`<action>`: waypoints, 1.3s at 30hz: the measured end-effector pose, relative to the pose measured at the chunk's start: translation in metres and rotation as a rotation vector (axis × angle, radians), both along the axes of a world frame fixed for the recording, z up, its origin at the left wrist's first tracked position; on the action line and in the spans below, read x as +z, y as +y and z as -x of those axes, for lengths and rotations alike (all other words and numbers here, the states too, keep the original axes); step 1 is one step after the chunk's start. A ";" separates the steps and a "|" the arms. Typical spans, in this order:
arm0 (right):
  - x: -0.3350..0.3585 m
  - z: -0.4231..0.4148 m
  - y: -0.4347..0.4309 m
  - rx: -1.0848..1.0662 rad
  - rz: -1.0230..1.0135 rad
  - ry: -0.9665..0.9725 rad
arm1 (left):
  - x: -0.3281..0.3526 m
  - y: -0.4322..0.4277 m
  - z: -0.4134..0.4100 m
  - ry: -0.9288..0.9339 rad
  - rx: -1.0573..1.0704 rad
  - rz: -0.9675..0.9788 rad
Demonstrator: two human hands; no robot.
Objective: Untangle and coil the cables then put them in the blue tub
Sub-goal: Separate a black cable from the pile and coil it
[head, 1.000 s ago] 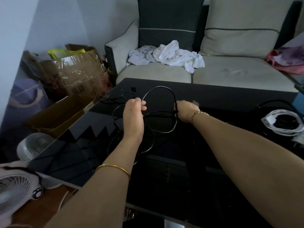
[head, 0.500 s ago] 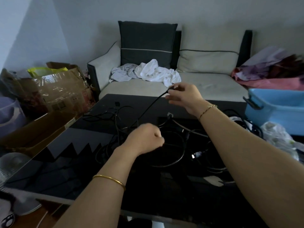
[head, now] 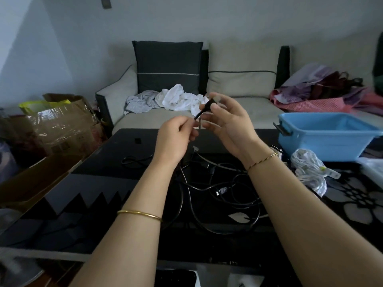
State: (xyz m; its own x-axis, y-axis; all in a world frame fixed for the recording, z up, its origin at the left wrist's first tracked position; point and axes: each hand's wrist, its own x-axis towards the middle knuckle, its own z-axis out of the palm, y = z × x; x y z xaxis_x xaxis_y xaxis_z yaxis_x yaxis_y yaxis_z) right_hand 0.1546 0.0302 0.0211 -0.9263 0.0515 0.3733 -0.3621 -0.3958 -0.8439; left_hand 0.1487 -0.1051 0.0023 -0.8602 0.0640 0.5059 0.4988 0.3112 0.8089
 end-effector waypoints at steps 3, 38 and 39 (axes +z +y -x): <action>-0.019 0.002 -0.008 0.005 -0.168 -0.169 | 0.001 -0.003 0.005 -0.082 0.044 -0.189; -0.053 0.044 -0.044 -0.293 -1.190 -0.037 | 0.023 -0.041 -0.018 -0.819 -0.343 0.854; -0.052 0.045 -0.044 -0.253 -1.182 -0.014 | 0.021 -0.042 -0.016 -0.845 -0.309 0.918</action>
State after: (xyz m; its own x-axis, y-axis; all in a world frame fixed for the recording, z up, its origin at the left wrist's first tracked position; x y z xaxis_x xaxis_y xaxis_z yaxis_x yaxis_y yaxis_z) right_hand 0.1099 -0.0134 -0.0312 -0.9436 -0.1344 0.3027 -0.3059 0.7041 -0.6409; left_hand 0.1646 -0.1470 0.0238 -0.7777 0.3500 -0.5222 0.0893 0.8837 0.4594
